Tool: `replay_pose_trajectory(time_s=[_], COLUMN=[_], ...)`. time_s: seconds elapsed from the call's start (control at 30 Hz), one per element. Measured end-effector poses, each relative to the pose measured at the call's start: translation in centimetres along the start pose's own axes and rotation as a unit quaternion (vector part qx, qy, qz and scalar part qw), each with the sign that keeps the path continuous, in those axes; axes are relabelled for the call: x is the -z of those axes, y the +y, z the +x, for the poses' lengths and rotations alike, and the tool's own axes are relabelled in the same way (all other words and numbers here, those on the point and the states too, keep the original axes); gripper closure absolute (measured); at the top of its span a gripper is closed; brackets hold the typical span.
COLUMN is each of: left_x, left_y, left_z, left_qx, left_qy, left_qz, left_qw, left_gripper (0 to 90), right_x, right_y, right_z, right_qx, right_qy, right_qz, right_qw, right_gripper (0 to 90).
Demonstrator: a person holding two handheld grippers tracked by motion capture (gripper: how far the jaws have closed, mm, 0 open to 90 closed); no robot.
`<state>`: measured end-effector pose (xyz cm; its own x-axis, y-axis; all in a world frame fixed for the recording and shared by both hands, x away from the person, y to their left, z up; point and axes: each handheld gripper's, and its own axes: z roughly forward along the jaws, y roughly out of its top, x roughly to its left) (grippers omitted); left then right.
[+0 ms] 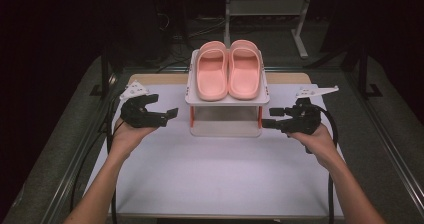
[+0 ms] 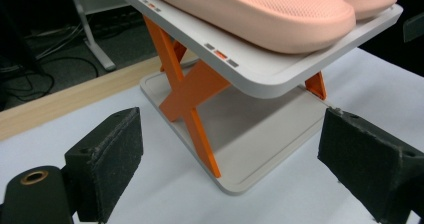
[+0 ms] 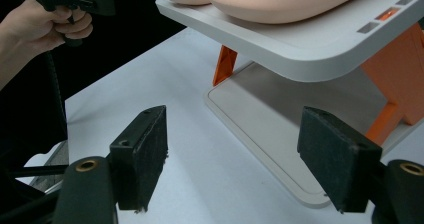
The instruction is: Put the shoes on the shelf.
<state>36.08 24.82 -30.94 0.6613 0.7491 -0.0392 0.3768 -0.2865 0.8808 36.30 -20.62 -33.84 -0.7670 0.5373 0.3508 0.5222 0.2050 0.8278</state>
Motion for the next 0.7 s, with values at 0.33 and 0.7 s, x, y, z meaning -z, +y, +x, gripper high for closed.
replay_pose_trajectory(time_s=[0.33, 0.7], left_x=[-0.2, -0.3], left_y=[-1.0, -2.1], left_z=[-0.3, -0.5], left_qx=[0.003, 0.004], left_qy=[-0.003, -0.008], left_qz=[0.005, 0.010], left_qw=[1.0000, 0.9999], left_gripper=[9.8, 9.5], right_x=[-0.1, -0.2], right_y=[-1.0, -2.2], right_z=[-0.2, -0.4], right_qx=[-0.004, -0.012], right_qy=[-0.004, -0.008], right_qz=[0.006, 0.006], right_qw=[1.0000, 0.9999], right_gripper=[25.9, 24.3])
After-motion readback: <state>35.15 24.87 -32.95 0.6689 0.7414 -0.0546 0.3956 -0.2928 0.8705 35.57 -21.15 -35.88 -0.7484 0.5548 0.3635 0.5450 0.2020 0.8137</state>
